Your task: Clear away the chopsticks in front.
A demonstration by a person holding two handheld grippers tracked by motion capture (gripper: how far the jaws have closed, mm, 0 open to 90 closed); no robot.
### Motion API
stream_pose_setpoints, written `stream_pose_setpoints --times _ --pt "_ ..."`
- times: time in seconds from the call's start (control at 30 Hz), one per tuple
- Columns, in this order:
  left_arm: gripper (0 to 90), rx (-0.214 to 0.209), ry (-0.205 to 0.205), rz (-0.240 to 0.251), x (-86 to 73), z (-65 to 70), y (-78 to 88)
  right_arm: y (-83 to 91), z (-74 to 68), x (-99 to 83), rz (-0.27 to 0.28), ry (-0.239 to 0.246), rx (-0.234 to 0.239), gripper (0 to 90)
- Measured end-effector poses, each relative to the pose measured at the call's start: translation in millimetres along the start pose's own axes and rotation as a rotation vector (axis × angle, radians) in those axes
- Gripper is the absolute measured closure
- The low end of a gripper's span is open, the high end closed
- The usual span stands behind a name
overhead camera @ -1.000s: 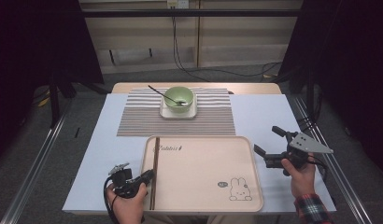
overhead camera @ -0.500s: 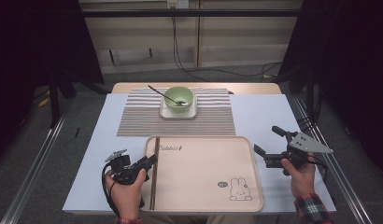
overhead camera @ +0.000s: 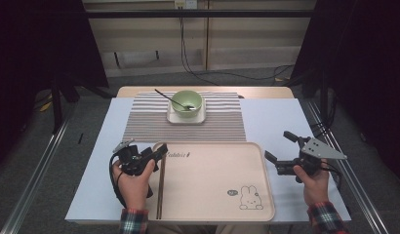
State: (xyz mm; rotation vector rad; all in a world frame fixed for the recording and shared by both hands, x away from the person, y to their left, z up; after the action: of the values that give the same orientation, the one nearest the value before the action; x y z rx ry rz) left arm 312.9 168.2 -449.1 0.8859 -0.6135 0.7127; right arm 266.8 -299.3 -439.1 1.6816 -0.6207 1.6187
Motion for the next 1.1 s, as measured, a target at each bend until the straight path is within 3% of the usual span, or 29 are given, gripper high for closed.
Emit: stream_pose_setpoints --times 0.07,0.27,0.43,0.9,1.1 --pt "21.9 0.02 -0.018 -0.006 4.7 0.1 -5.4 -0.3 0.4 0.1 0.001 0.006 0.0 1.7" --pt "18.6 -0.02 0.007 0.027 15.1 -0.5 -20.4 -1.0 0.6 -0.3 -0.001 -0.002 0.001 1.7" --pt "12.9 0.0 -0.028 0.024 20.2 -2.0 -33.9 -3.5 1.0 -0.4 0.002 -0.008 0.0 1.7" --pt "10.8 0.027 -0.066 0.079 56.8 -2.0 -50.6 -3.4 0.3 -0.3 -0.001 -0.008 -0.001 1.8" --pt "10.1 0.034 -0.062 0.085 65.4 0.1 -57.3 -6.1 0.5 0.7 0.005 -0.013 0.0 1.7"
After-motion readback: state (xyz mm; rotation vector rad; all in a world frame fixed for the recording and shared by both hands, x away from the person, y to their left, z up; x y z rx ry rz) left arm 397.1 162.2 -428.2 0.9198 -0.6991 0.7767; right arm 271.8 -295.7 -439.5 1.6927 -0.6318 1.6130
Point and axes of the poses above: each handheld gripper's, and its own axes: y roughly backward along the jaws, x roughly out of its top, z roughly to its right, the point moved 1 cm from there along -y, roughly forward along the jaws, and after that the axes turned 4 degrees about x, right-handed, at the moved point
